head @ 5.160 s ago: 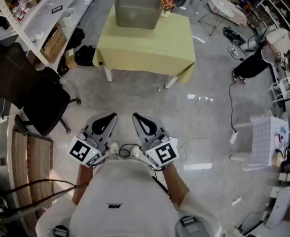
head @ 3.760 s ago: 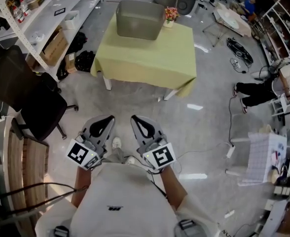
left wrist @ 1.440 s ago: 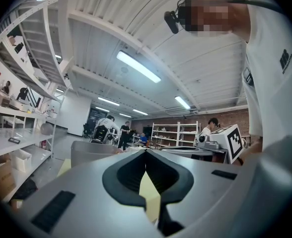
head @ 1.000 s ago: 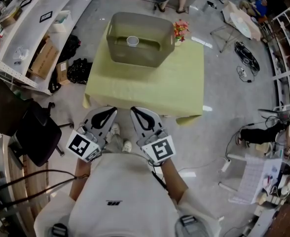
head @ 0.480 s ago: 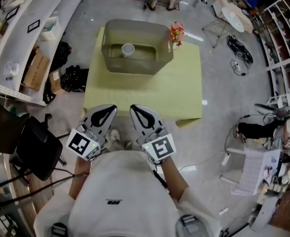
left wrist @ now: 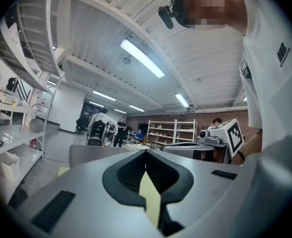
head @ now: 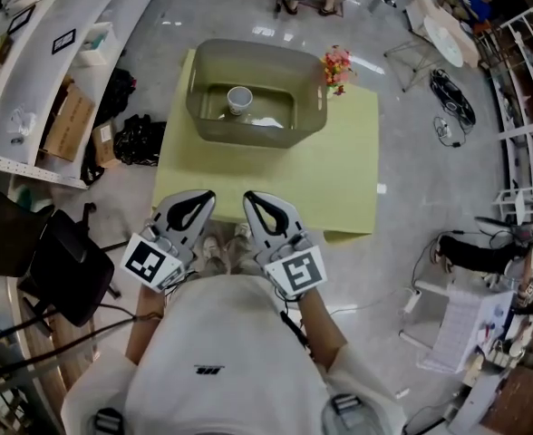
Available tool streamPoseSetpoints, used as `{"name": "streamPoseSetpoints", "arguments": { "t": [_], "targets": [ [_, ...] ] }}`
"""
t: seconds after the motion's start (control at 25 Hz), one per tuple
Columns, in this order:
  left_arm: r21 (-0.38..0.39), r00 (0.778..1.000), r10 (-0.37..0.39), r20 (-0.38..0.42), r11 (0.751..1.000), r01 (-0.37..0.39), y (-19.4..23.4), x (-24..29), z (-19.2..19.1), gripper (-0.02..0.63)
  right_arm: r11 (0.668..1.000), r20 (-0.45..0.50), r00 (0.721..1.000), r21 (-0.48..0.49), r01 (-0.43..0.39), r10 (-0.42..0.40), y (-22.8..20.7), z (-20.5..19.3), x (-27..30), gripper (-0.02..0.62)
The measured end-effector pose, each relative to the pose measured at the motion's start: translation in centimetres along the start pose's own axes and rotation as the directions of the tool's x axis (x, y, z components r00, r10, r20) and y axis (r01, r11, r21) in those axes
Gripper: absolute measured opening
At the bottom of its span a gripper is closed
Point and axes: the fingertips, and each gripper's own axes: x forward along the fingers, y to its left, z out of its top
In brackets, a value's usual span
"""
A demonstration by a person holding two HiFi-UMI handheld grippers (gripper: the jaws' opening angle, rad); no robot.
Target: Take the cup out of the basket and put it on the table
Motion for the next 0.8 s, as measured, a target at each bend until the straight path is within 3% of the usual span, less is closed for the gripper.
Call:
{"name": "streamPoseSetpoints", "arguments": {
  "t": [0.4, 0.8],
  "targets": [
    [0.018, 0.995, 0.095, -0.008, 0.995, -0.095, 2.9, 6.4, 1.4, 0.012, 0.994, 0.046, 0.993, 0.004, -0.110, 0.110, -6.3, 0.7, 2.7, 0.009],
    [0.027, 0.988, 0.156, -0.013, 0.988, -0.155, 4.2, 9.9, 2.0, 0.012, 0.985, 0.073, 0.982, 0.015, -0.174, 0.172, -9.7, 1.1, 4.3, 0.009]
  ]
}}
